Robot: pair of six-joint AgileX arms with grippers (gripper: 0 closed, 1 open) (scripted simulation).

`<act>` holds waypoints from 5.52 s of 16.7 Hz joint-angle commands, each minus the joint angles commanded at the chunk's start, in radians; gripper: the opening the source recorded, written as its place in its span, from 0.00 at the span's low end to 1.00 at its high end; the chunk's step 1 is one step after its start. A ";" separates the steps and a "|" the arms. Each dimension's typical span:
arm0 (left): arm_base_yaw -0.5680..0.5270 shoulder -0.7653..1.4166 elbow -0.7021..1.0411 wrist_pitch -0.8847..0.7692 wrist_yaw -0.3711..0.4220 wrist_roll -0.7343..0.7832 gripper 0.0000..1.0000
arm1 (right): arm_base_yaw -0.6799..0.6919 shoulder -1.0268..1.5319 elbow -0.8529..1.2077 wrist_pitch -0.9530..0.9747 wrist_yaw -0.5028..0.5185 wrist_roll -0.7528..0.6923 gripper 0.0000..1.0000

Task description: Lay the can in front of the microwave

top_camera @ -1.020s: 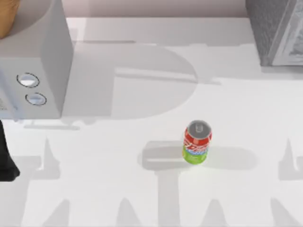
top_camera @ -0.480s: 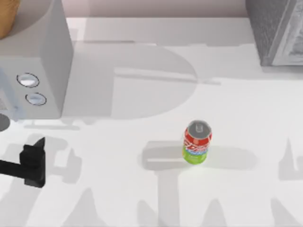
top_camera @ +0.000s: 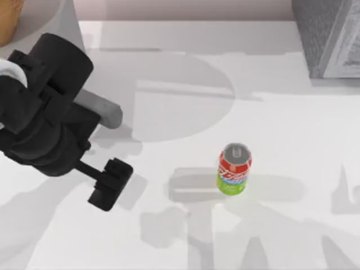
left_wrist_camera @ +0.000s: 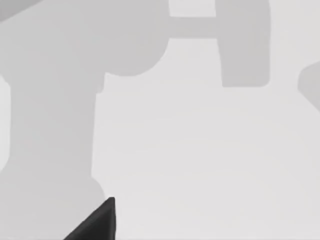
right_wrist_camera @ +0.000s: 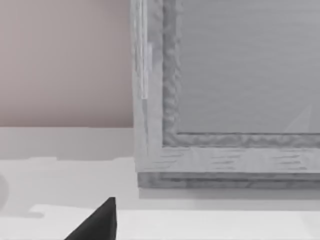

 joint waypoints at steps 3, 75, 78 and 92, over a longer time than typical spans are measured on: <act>-0.102 0.309 0.289 -0.207 -0.003 -0.005 1.00 | 0.000 0.000 0.000 0.000 0.000 0.000 1.00; -0.363 1.042 1.252 -0.510 -0.001 -0.076 0.00 | 0.000 0.000 0.000 0.000 0.000 0.000 1.00; -0.341 0.985 1.129 -0.543 0.010 -0.039 0.00 | 0.000 0.000 0.000 0.000 0.000 0.000 1.00; 0.557 0.331 0.187 -0.485 0.043 0.375 0.00 | 0.000 0.000 0.000 0.000 0.000 0.000 1.00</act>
